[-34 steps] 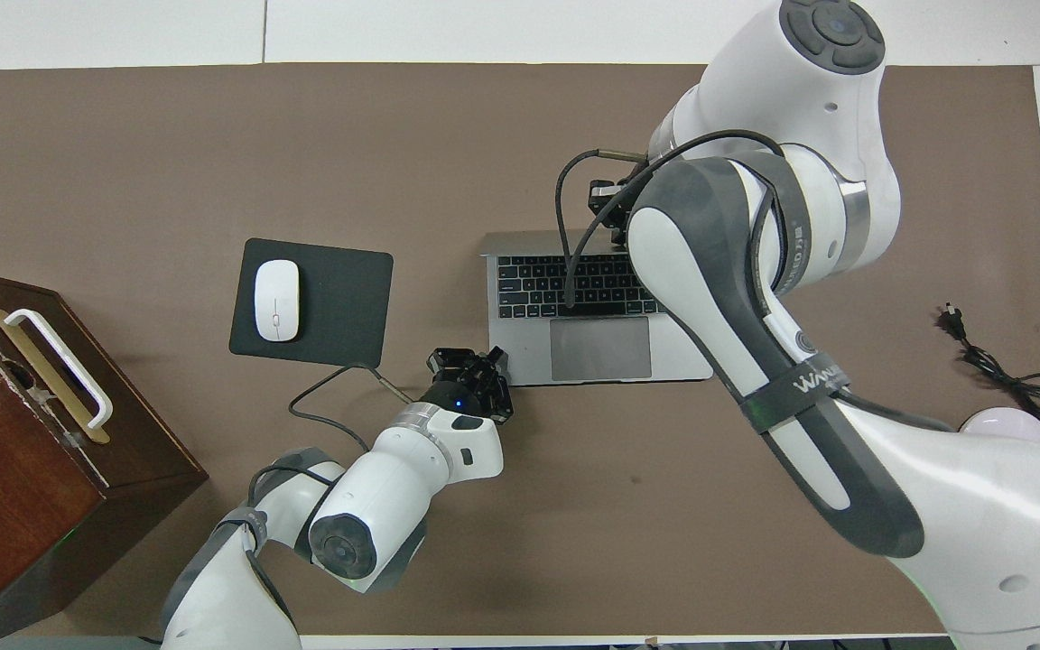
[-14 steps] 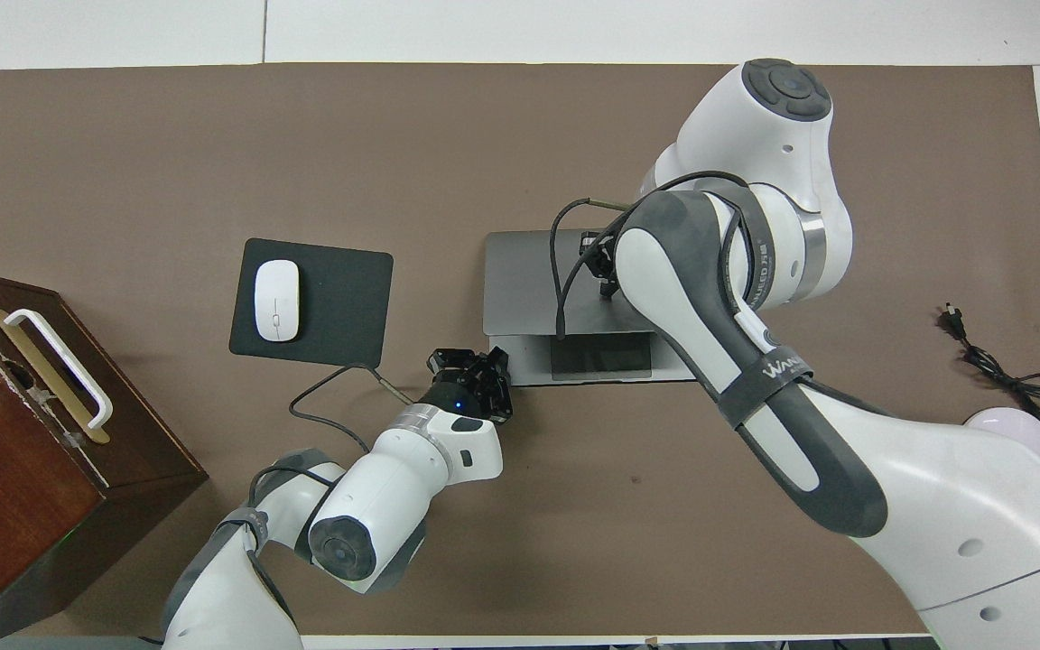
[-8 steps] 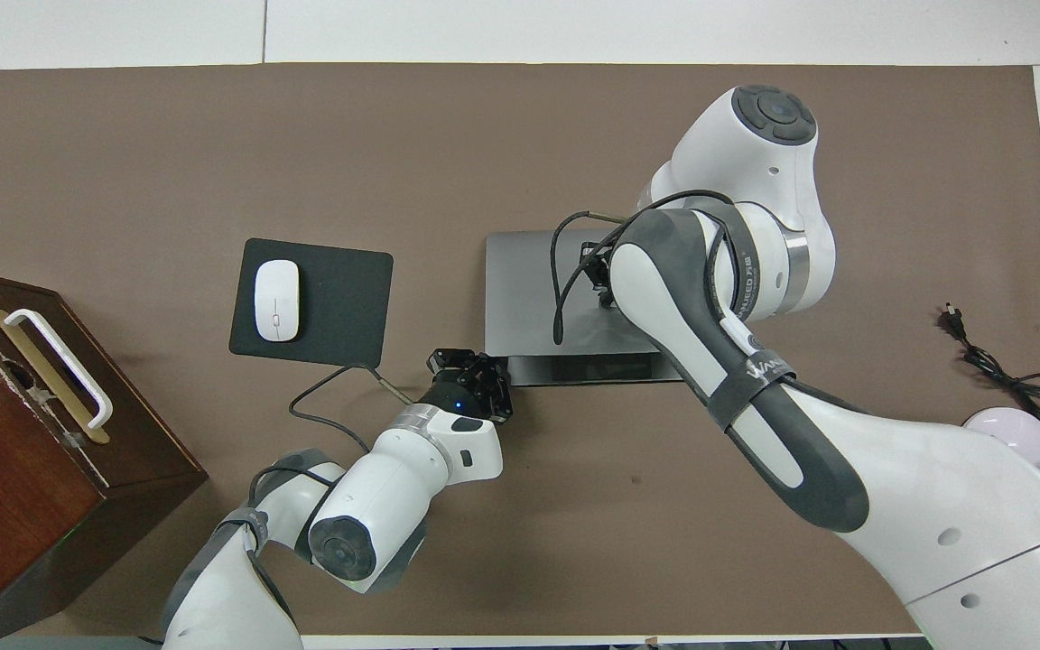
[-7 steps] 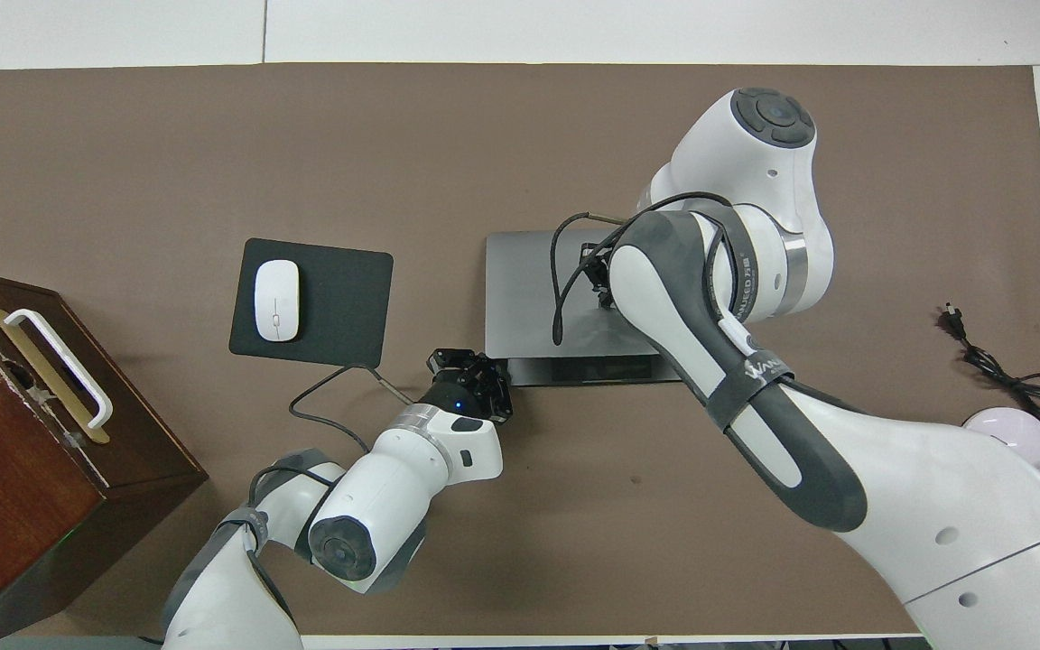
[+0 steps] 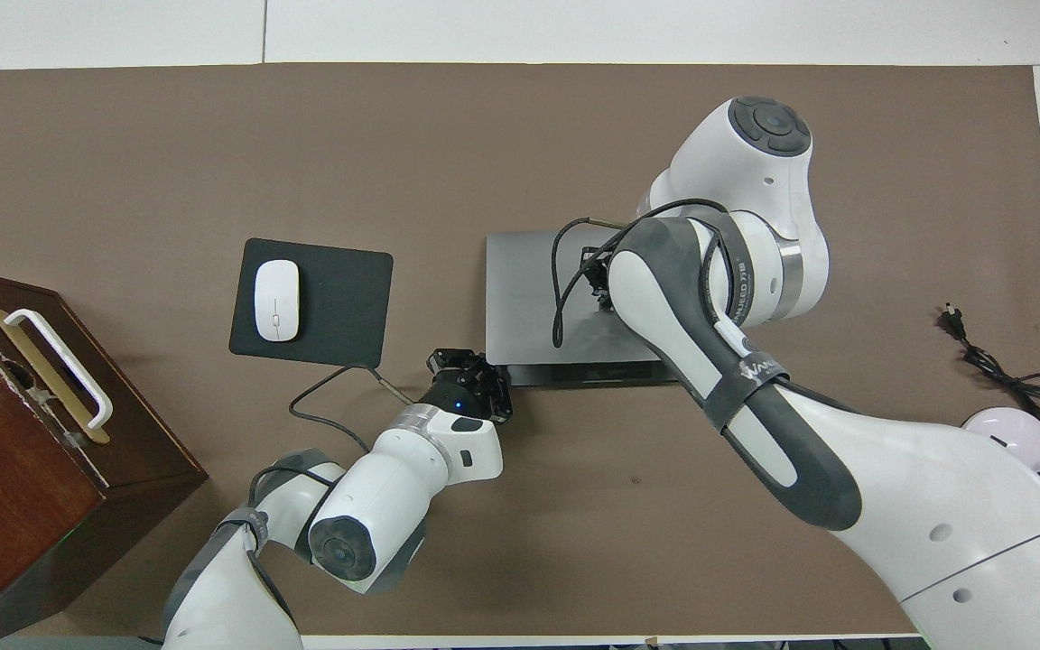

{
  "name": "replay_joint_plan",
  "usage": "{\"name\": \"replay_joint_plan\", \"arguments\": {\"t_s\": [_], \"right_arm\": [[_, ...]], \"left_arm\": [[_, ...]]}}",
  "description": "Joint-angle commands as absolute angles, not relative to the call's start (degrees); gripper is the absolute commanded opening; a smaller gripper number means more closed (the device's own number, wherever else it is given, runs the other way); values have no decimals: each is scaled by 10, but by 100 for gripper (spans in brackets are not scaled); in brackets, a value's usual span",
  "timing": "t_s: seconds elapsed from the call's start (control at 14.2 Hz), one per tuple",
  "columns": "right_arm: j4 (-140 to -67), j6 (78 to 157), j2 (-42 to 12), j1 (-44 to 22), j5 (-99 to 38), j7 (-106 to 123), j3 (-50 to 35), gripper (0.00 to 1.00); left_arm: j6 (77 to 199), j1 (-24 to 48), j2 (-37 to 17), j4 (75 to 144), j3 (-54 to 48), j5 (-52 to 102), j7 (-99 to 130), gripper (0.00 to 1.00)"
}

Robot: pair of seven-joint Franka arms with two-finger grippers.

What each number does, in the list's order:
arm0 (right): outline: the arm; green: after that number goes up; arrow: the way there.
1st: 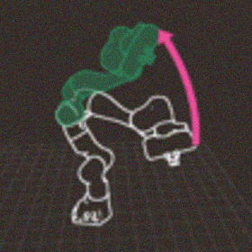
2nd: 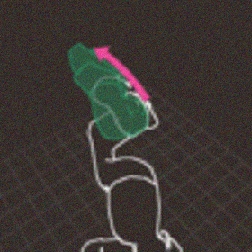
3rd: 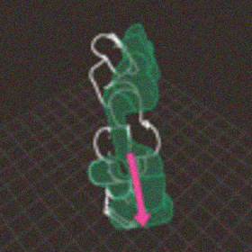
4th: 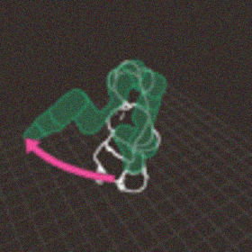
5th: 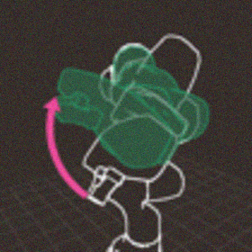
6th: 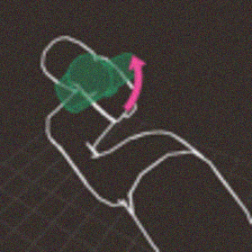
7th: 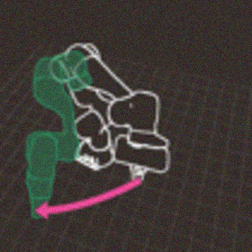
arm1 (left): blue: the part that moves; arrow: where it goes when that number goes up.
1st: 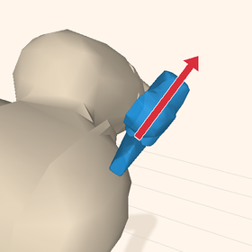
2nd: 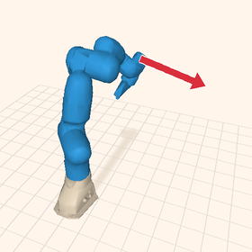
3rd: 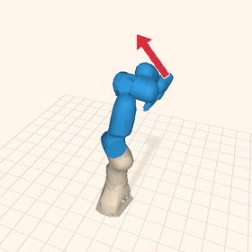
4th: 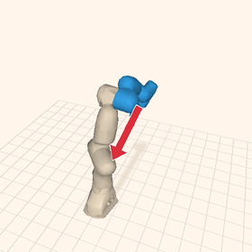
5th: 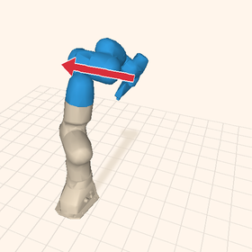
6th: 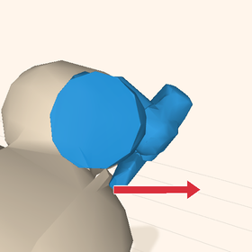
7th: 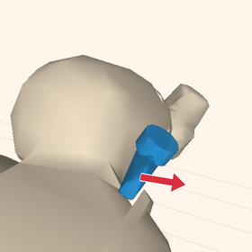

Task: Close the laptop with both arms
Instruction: 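Press the closed laptop lid flat with the right gripper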

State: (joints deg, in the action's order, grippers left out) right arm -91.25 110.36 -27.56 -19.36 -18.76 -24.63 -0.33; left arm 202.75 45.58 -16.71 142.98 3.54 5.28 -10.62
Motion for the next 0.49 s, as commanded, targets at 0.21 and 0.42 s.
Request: {"name": "replay_joint_plan", "arguments": {"t_s": [0.21, 0.42], "right_arm": [[-931, 1124, -272, -191, -211, -227, -5, 0], [-939, 1136, -272, -192, -213, -227, -6, 0]], "left_arm": [[2007, 473, -203, 1472, 45, 58, -112, 0], [2007, 473, -203, 1472, 45, 58, -112, 0]]}}
